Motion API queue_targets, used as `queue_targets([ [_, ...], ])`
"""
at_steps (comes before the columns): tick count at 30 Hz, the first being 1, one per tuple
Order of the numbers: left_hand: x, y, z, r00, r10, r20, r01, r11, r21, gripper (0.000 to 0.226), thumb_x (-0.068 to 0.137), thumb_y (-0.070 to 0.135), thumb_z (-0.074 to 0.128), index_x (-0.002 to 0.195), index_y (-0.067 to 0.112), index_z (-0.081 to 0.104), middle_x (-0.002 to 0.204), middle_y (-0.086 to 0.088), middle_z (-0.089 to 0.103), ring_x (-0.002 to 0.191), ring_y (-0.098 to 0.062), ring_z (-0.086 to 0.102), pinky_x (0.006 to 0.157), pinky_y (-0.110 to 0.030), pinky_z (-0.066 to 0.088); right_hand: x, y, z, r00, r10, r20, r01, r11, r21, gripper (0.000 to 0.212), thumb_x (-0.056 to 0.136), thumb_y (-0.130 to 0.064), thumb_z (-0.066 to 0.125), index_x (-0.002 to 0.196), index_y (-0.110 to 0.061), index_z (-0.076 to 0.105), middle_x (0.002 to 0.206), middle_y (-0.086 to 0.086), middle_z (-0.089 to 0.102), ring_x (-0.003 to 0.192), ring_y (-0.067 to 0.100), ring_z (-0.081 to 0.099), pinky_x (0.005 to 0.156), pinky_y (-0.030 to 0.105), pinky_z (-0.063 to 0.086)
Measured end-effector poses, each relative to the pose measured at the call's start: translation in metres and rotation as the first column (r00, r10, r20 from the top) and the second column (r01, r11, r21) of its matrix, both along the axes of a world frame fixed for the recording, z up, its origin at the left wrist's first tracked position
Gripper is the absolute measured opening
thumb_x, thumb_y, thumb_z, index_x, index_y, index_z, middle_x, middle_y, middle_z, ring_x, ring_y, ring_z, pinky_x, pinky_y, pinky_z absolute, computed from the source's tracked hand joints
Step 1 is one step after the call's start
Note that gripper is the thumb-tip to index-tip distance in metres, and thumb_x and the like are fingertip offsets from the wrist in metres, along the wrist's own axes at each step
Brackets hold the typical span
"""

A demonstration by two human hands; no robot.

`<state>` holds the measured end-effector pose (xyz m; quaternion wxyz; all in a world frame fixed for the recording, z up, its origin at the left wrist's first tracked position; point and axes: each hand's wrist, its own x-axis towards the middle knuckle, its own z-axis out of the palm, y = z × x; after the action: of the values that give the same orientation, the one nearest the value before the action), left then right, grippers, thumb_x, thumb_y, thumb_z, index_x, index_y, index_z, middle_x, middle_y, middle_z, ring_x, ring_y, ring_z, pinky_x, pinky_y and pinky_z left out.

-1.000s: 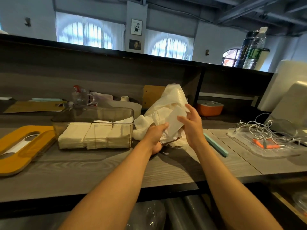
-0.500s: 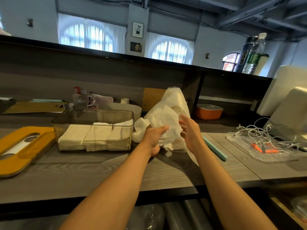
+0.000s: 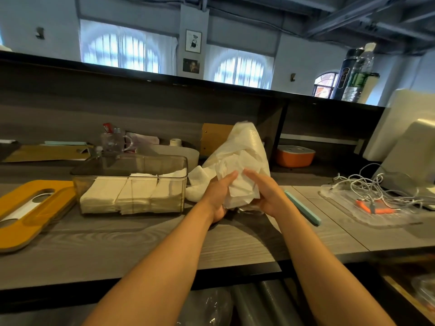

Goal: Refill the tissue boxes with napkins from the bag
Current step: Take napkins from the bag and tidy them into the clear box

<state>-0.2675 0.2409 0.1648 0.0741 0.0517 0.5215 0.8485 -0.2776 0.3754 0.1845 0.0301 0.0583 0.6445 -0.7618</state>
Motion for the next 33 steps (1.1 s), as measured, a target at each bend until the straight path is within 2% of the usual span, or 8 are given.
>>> queue_targets([
  [3,0.0,0.0,0.0,1.0,0.016,-0.003,-0.016,0.999,-0.029,0.036,0.095,0.039,0.063,0.126,0.021,0.063,0.11,-0.005,0.075,0.1,-0.027,0.071,0.073,-0.038,0.059,0.001,0.001,0.001,0.999,0.003,-0.042,-0.004,1.0,-0.026,0.033,0.083,-0.022,0.075,0.114,-0.014,0.065,0.111,0.013,0.07,0.099,0.031,0.068,0.073,0.042,0.058],
  [8,0.0,-0.002,0.002,0.999,-0.017,0.043,0.014,0.998,0.061,0.04,0.099,0.051,0.047,0.129,0.026,0.059,0.116,-0.007,0.072,0.103,-0.027,0.07,0.079,-0.041,0.06,-0.002,0.001,0.002,0.989,0.011,-0.147,-0.019,0.999,-0.048,0.026,0.084,-0.014,0.074,0.11,-0.013,0.067,0.111,0.01,0.071,0.106,0.031,0.067,0.098,0.05,0.052],
  [16,-0.003,-0.003,0.004,0.988,-0.013,0.153,-0.023,0.973,0.23,0.036,0.102,0.049,0.043,0.112,0.021,0.061,0.102,-0.009,0.071,0.092,-0.029,0.066,0.082,-0.045,0.053,-0.003,0.011,0.001,0.92,-0.252,-0.301,0.195,0.959,-0.205,0.032,0.086,-0.014,0.071,0.116,-0.019,0.062,0.119,0.01,0.064,0.111,0.03,0.061,0.096,0.054,0.051],
  [19,-0.004,-0.005,0.004,0.984,-0.011,0.179,-0.033,0.97,0.242,0.042,0.101,0.056,0.04,0.108,0.02,0.062,0.095,-0.011,0.071,0.089,-0.031,0.064,0.096,-0.049,0.047,0.002,0.012,0.007,0.882,-0.247,-0.401,0.141,0.951,-0.276,0.035,0.089,-0.014,0.066,0.122,-0.024,0.055,0.119,0.007,0.06,0.11,0.027,0.059,0.092,0.05,0.054],
  [21,-0.006,-0.005,0.002,0.985,-0.031,0.17,-0.016,0.964,0.265,0.051,0.099,0.061,0.035,0.112,0.02,0.063,0.092,-0.011,0.075,0.09,-0.032,0.065,0.095,-0.048,0.047,0.004,0.011,0.01,0.873,-0.184,-0.451,0.062,0.96,-0.272,0.035,0.09,-0.011,0.063,0.123,-0.02,0.056,0.116,0.009,0.06,0.108,0.027,0.06,0.09,0.049,0.055],
  [24,-0.006,-0.006,0.0,0.989,-0.068,0.13,0.038,0.975,0.217,0.065,0.094,0.07,0.033,0.125,0.022,0.063,0.104,-0.011,0.075,0.09,-0.031,0.067,0.07,-0.037,0.05,0.005,0.006,0.01,0.866,-0.079,-0.494,0.051,0.996,-0.07,0.035,0.088,-0.009,0.067,0.122,-0.016,0.061,0.114,0.007,0.067,0.106,0.026,0.066,0.088,0.043,0.057],
  [27,-0.003,-0.005,-0.002,0.994,-0.088,0.065,0.077,0.984,0.163,0.064,0.093,0.071,0.035,0.128,0.026,0.062,0.115,-0.011,0.073,0.098,-0.028,0.069,0.074,-0.039,0.057,0.0,0.0,0.004,0.891,-0.014,-0.454,0.162,0.943,0.289,0.047,0.083,-0.017,0.076,0.128,-0.02,0.062,0.118,0.004,0.067,0.11,0.023,0.063,0.095,0.044,0.054],
  [33,-0.002,-0.004,0.0,0.998,-0.048,0.047,0.046,0.998,0.038,0.036,0.097,0.042,0.046,0.12,0.02,0.063,0.103,-0.009,0.071,0.09,-0.024,0.066,0.062,-0.031,0.053,-0.003,-0.005,0.002,0.918,0.071,-0.389,0.106,0.904,0.414,0.04,0.091,-0.019,0.066,0.13,-0.022,0.058,0.124,0.0,0.061,0.115,0.017,0.057,0.1,0.038,0.049],
])
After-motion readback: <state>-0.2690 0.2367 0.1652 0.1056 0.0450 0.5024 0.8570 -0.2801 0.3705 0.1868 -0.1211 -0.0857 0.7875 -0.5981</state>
